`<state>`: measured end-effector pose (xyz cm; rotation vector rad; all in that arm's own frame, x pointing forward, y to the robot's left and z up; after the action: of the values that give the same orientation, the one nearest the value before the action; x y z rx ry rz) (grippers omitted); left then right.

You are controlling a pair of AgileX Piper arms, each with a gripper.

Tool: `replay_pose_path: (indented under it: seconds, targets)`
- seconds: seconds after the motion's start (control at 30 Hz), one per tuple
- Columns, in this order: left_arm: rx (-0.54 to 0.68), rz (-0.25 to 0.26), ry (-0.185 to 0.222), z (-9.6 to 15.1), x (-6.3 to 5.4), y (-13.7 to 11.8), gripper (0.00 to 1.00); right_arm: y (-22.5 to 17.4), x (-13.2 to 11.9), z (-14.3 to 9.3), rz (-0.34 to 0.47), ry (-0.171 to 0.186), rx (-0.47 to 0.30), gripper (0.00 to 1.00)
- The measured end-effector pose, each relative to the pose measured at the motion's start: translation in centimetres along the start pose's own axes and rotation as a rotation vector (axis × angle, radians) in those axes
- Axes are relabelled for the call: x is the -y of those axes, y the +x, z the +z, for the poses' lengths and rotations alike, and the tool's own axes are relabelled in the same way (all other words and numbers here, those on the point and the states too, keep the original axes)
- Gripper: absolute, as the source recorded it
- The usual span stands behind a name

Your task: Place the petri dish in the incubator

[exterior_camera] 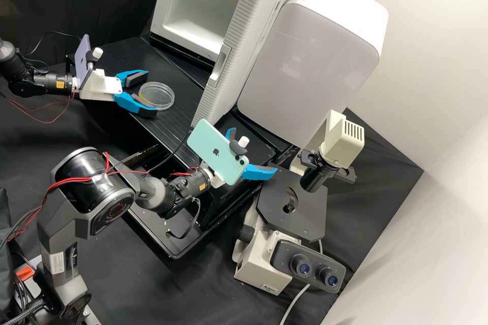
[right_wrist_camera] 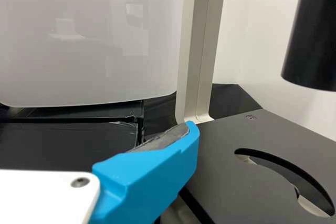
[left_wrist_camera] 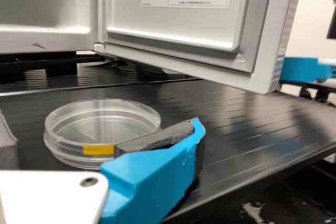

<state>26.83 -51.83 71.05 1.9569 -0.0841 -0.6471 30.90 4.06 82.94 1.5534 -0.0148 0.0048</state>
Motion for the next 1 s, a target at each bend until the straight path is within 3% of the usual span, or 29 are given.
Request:
replay_pose_path:
  seconds: [0.17,0.33,0.8,1.0]
  targets:
    - [0.007,0.005,-0.05,0.0,-0.1,0.0,1.0,0.0,0.0,0.0,0.0,0.0,0.0,1.0]
    - [0.011,0.01,-0.056,-0.2,-0.2,-0.1,1.0,0.0,0.0,0.0,0.0,0.0,0.0,1.0]
    - [0.028,0.015,-0.04,-0.2,0.1,0.6,1.0,0.0,0.0,0.0,0.0,0.0,0.0,1.0]
    - [0.024,0.011,0.016,0.4,0.3,1.4,1.0,0.0,0.0,0.0,0.0,0.0,0.0,1.0]
